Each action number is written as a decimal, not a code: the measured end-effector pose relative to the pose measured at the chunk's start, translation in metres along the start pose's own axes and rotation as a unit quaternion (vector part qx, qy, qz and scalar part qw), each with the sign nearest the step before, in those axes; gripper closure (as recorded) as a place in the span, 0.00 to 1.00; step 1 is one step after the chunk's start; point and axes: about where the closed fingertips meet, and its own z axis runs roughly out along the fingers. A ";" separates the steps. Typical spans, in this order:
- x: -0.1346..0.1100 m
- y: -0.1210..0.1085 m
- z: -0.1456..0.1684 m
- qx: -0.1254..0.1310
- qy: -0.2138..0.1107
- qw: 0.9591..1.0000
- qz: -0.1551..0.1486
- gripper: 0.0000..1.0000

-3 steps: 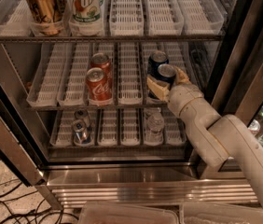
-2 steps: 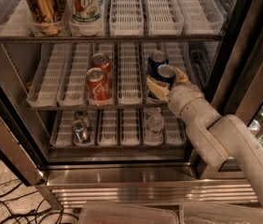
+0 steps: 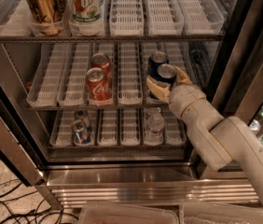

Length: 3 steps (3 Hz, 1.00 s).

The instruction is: Pick pepsi can from middle shelf of fridge

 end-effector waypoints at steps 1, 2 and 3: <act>-0.033 0.006 -0.017 -0.010 -0.029 0.999 -0.039 1.00; -0.058 0.019 -0.031 -0.030 -0.057 0.995 -0.071 1.00; -0.073 0.036 -0.040 -0.063 -0.073 0.991 -0.093 1.00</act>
Offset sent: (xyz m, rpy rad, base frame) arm -0.0725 0.0134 0.0787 -0.1529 -0.2438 0.1144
